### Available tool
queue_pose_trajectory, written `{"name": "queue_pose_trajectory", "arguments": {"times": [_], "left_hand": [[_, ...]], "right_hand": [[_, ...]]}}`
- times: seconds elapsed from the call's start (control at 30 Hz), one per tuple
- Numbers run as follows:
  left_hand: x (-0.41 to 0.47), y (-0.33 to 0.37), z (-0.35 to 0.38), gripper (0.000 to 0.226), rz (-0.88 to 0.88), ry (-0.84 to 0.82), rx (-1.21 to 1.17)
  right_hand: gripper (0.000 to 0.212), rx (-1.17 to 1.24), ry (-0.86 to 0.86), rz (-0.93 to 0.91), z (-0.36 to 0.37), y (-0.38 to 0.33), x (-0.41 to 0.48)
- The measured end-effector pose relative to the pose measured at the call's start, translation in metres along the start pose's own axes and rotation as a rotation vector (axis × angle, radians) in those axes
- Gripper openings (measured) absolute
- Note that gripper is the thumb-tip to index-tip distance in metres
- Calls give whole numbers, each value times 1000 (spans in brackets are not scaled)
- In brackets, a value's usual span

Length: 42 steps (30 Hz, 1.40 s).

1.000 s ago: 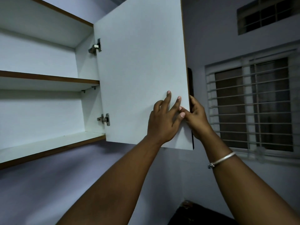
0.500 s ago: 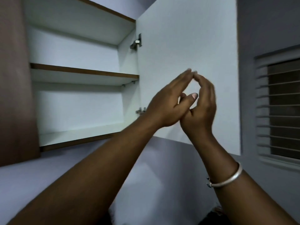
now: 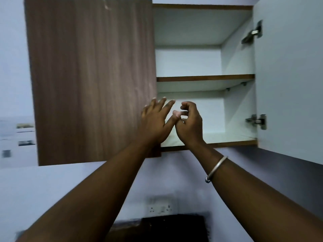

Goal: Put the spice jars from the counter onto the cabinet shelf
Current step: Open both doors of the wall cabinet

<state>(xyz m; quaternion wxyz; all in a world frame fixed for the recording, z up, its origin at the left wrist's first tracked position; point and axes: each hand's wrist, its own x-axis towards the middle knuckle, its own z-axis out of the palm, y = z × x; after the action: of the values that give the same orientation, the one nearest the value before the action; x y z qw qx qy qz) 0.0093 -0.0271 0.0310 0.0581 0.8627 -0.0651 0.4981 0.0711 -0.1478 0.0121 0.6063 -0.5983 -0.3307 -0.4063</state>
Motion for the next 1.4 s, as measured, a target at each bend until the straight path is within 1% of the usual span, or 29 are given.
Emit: {"name": "queue_pose_trajectory", "arguments": {"times": [0.07, 0.13, 0.2, 0.23, 0.3, 0.37, 0.43, 0.5, 0.6, 0.7, 0.77, 0.87, 0.93, 0.97, 1.03, 1.1, 1.13, 1.17, 1.2, 1.23, 1.27, 1.33, 1.4], "left_hand": [[-6, -36, 3, 71, -106, 14, 87], [-13, -68, 8, 65, -190, 0, 137], [-17, -90, 13, 64, -220, -37, 148], [-18, -96, 17, 64, -219, -50, 151], [-14, -99, 24, 66, -222, -50, 152], [-11, -93, 30, 67, -244, -41, 140], [-12, -86, 32, 70, -257, -31, 133], [-18, -77, 27, 73, -249, -5, 139], [-37, -57, 9, 75, -241, 91, 99], [-69, -38, -29, 79, -193, 245, 8], [-92, -31, -65, 80, -155, 298, -109], [-128, -26, -125, 83, -165, 312, -302], [-146, -25, -161, 87, -175, 301, -441], [-156, -27, -180, 89, -180, 294, -524], [-174, -33, -213, 95, -183, 279, -680], [-190, -37, -244, 112, -224, 260, -753], [-202, -41, -263, 114, -267, 272, -778], [-210, -46, -277, 104, -306, 283, -811], [-222, -53, -295, 80, -320, 305, -811], [-232, -61, -310, 50, -326, 303, -830], [-240, -70, -324, 32, -336, 321, -840], [-253, -86, -354, 45, -447, 436, -840], [-262, -96, -382, 56, -523, 467, -904]], "right_hand": [[44, -43, -82, 105, 32, 6, 7], [56, -90, -194, 216, 58, 12, 15], [62, -86, -287, 327, 76, 20, 21], [61, -63, -330, 380, 82, 23, 22], [50, 8, -394, 452, 90, 28, 21], [38, 100, -410, 480, 94, 31, 17], [33, 151, -388, 486, 92, 28, 12], [30, 113, -350, 438, 84, 18, 4], [34, 76, -261, 275, 64, -12, -18], [34, 246, -201, 39, 44, -56, -52], [29, 387, -199, -67, 38, -90, -74], [19, 593, -238, -173, 52, -141, -102], [10, 742, -303, -194, 69, -168, -117], [12, 839, -359, -178, 82, -184, -127], [31, 992, -455, -153, 108, -215, -143], [52, 1110, -516, -139, 132, -246, -156], [60, 1160, -548, -137, 146, -266, -165], [64, 1154, -559, -152, 158, -280, -172], [65, 1102, -555, -175, 172, -296, -182], [67, 1009, -529, -210, 185, -309, -191], [70, 902, -497, -249, 197, -321, -199], [75, 755, -475, -306, 218, -343, -212], [77, 653, -493, -338, 237, -363, -224]]}}
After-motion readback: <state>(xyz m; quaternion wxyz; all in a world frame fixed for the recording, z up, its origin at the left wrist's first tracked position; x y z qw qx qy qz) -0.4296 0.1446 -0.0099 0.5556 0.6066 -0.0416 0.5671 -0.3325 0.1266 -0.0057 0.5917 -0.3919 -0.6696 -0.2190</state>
